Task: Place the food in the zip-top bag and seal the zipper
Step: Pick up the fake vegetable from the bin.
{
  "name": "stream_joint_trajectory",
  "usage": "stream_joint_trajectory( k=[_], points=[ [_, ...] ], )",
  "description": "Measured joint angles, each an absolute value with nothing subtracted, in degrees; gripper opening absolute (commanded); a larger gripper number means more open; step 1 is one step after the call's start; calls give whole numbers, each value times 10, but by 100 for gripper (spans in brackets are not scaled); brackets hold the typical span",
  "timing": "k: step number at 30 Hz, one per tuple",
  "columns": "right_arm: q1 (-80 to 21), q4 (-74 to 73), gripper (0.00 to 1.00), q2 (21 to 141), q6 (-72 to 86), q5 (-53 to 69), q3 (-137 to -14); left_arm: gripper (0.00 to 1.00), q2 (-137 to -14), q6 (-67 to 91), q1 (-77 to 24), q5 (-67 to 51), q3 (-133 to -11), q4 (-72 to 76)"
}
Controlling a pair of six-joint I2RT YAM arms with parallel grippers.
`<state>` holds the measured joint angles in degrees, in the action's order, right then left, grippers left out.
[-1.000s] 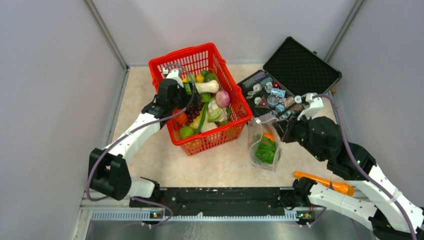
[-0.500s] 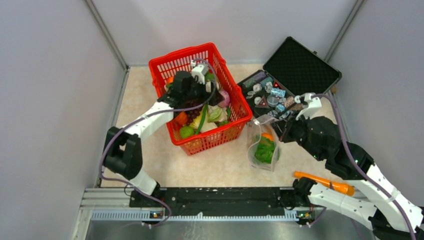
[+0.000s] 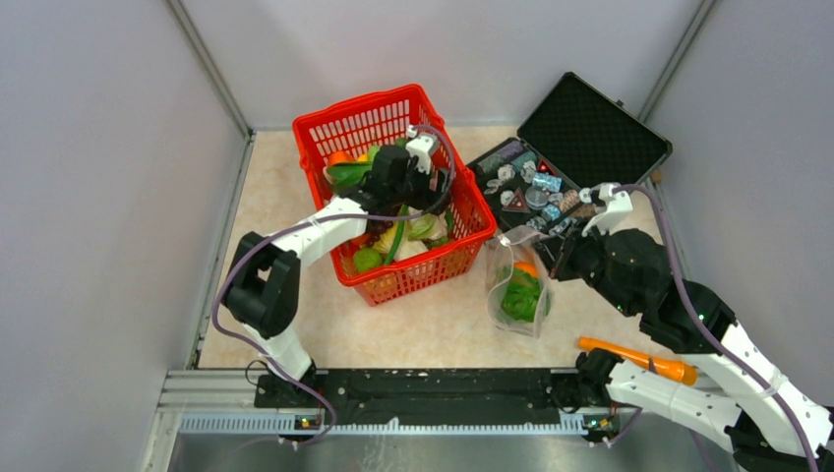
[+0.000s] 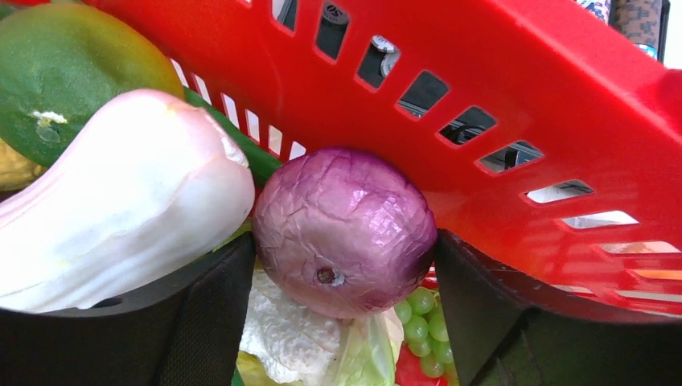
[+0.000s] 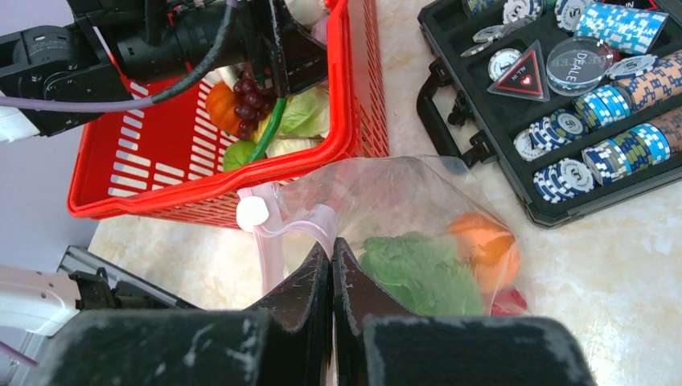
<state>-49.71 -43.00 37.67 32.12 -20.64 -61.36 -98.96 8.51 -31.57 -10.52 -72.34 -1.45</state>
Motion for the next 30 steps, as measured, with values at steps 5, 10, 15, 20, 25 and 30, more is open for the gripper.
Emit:
stream_joint_trajectory(
  k=[5, 10, 15, 20, 25, 30],
  points=[
    [-497, -430, 0, 377, 322, -205, -614, 50, -988, 69, -324, -86, -722, -9],
    [-497, -430, 0, 378, 322, -204, -614, 44, -957, 65, -324, -87, -700, -1],
    [-497, -427, 0, 378, 322, -205, -612, 44, -877, 66, -324, -91, -675, 0],
    [-497, -426, 0, 380, 326, -205, -607, 43, -785, 70, -324, -114, -654, -1],
    [-497, -424, 0, 382, 327, -205, -607, 44, -696, 77, -329, -204, -631, -6],
    [-497, -418, 0, 385, 331, -207, -606, 44, -630, 73, -386, -283, -628, -29]
  ],
)
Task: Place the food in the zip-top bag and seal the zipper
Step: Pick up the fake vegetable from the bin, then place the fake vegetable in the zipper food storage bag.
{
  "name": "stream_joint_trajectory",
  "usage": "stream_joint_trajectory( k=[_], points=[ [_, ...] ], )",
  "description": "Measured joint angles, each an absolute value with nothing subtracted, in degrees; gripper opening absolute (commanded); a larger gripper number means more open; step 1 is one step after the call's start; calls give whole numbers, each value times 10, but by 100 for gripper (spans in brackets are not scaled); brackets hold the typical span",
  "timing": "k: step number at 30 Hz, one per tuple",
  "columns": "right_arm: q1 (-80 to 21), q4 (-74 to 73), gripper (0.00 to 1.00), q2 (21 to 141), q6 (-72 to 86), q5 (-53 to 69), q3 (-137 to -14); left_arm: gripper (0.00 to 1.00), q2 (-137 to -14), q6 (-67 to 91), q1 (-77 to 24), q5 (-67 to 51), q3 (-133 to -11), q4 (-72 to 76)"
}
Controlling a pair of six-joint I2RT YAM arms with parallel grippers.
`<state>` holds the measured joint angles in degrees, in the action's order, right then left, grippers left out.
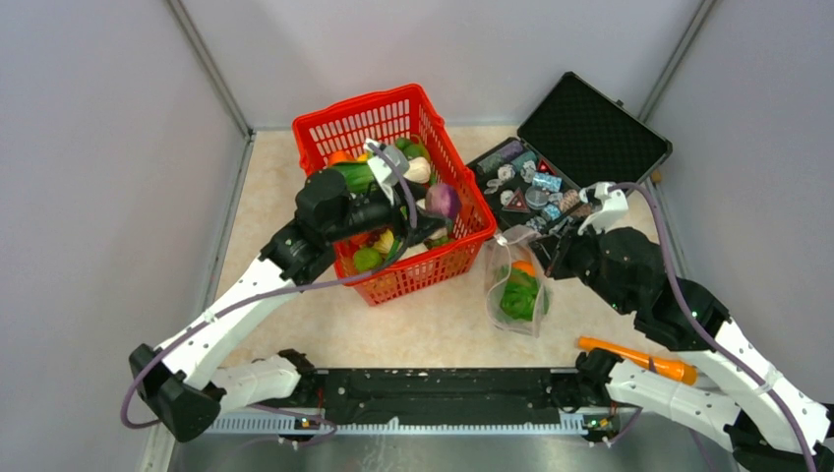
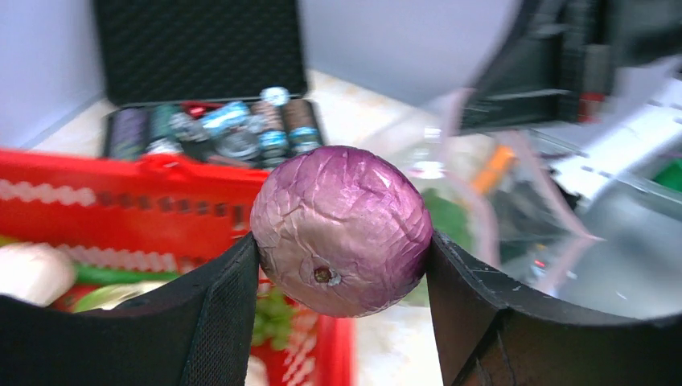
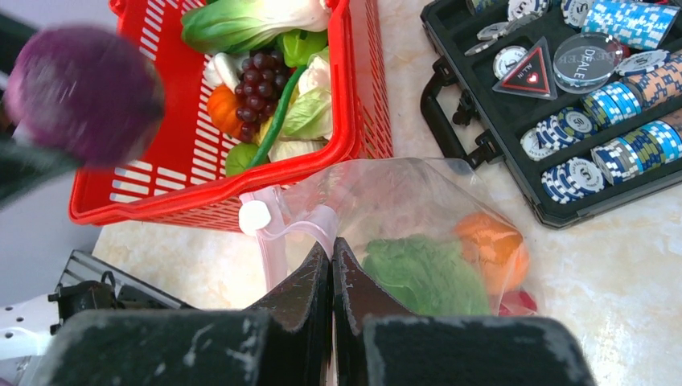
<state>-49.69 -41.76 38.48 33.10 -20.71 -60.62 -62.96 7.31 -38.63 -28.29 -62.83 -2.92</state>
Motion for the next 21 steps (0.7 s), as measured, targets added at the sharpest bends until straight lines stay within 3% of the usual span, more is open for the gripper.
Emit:
stream_joint_trajectory(
  k=[11, 21],
  points=[
    [-497, -394, 0, 409, 347, -228, -604, 45, -636, 69, -569, -336, -655, -68],
    [-497, -386, 0, 401, 361, -249, -604, 41, -744, 52, -653, -280, -710, -74]
  ],
)
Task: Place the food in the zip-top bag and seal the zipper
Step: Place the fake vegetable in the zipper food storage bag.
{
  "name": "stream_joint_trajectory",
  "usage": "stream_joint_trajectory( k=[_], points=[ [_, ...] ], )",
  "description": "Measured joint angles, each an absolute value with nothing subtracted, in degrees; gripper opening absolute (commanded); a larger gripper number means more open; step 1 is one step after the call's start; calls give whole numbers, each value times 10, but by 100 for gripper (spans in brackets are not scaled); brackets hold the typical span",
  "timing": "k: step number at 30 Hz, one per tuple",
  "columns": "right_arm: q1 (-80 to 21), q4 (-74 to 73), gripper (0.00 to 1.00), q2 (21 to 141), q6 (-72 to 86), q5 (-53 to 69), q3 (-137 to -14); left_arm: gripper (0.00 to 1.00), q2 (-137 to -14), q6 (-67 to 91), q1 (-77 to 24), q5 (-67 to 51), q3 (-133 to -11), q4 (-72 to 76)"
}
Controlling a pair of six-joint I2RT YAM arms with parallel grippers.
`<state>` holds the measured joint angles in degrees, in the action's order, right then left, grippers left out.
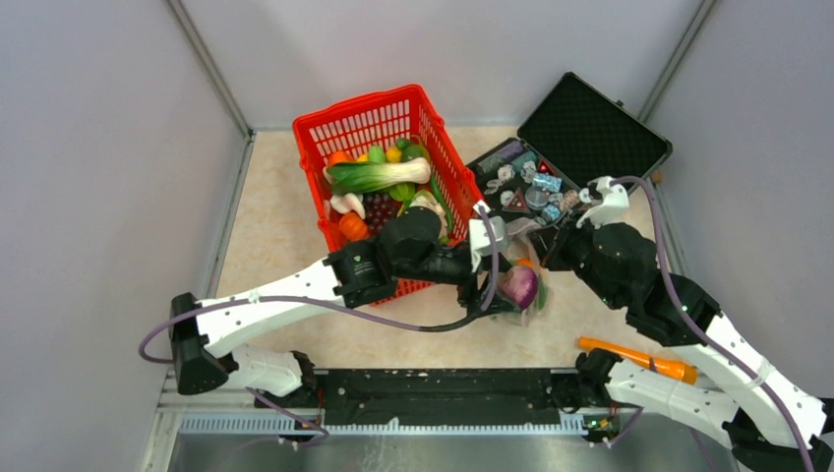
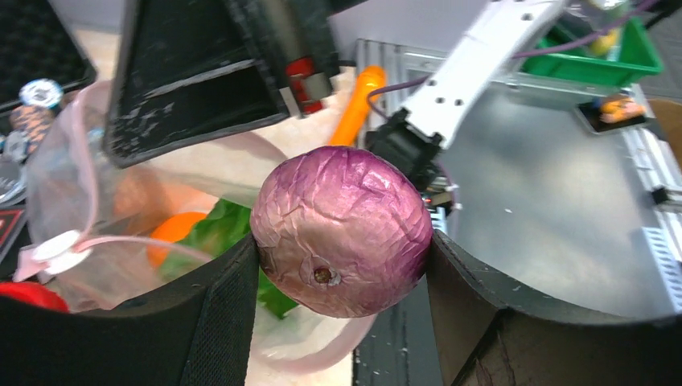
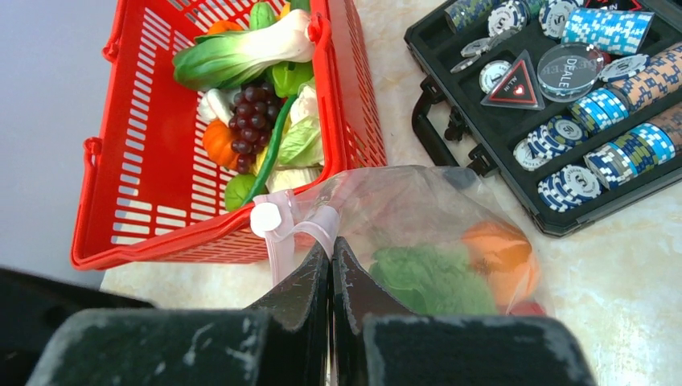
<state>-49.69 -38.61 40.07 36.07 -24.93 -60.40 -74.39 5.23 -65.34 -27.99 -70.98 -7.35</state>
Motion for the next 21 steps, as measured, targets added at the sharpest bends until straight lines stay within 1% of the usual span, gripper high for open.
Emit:
stream_joint_trajectory(
  k=[6, 10, 15, 21],
  points=[
    [-497, -392, 0, 381, 362, -259, -604, 41, -799, 21, -665, -163, -749, -109],
    [-497, -398, 0, 368, 362, -264, -604, 41, -813, 3, -670, -83, -764, -138],
    [-497, -400, 0, 361, 363, -263, -604, 45, -813, -2, -674, 8, -764, -155],
    [-497, -403, 0, 358, 366, -249, -604, 47, -827, -2, -675, 48, -789, -158]
  ],
)
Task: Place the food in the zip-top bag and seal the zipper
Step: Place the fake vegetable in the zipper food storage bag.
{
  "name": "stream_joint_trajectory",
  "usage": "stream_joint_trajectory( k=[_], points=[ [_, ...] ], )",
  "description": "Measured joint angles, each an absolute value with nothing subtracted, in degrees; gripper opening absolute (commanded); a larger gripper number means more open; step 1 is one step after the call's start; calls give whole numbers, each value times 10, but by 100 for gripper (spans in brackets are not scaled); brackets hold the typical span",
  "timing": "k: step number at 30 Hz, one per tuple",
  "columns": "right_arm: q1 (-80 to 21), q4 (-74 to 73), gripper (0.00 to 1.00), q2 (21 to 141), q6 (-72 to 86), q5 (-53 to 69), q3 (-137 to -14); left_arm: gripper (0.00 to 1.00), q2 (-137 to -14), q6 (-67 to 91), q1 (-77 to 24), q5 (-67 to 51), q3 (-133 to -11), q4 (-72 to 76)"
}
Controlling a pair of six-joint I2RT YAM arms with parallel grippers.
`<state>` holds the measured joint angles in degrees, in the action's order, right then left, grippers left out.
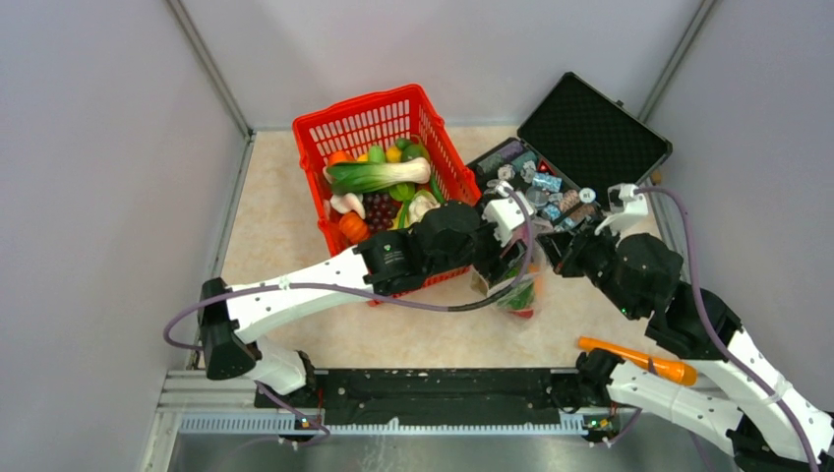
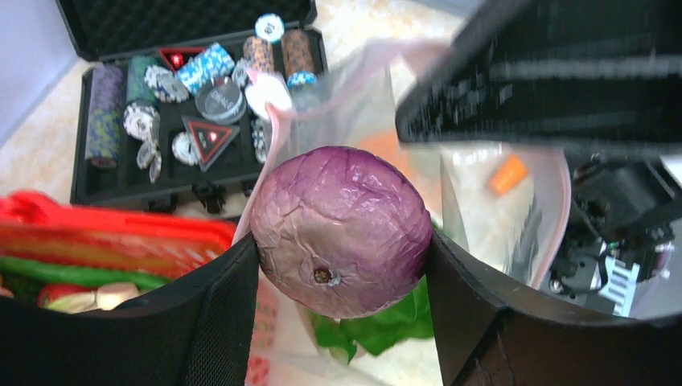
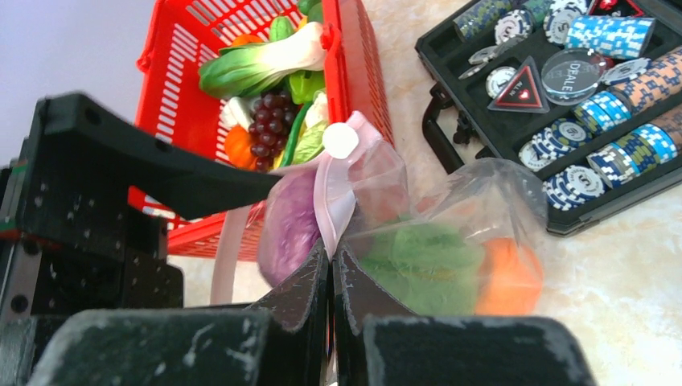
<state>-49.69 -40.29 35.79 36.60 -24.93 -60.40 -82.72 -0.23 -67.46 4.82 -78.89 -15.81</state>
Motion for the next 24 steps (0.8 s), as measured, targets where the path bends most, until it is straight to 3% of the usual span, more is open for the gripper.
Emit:
stream_joint_trajectory(
  k=[11, 17, 24],
  points=[
    [-497, -392, 0, 302, 389, -233, -604, 57, -936, -12, -675, 39, -902, -149],
    [-497, -387, 0, 283, 406, -235, -604, 61, -941, 10, -674, 30, -871, -86],
    [-497, -388, 0, 283, 421, -235, -604, 71, -941, 67, -656, -64, -817, 34]
  ],
)
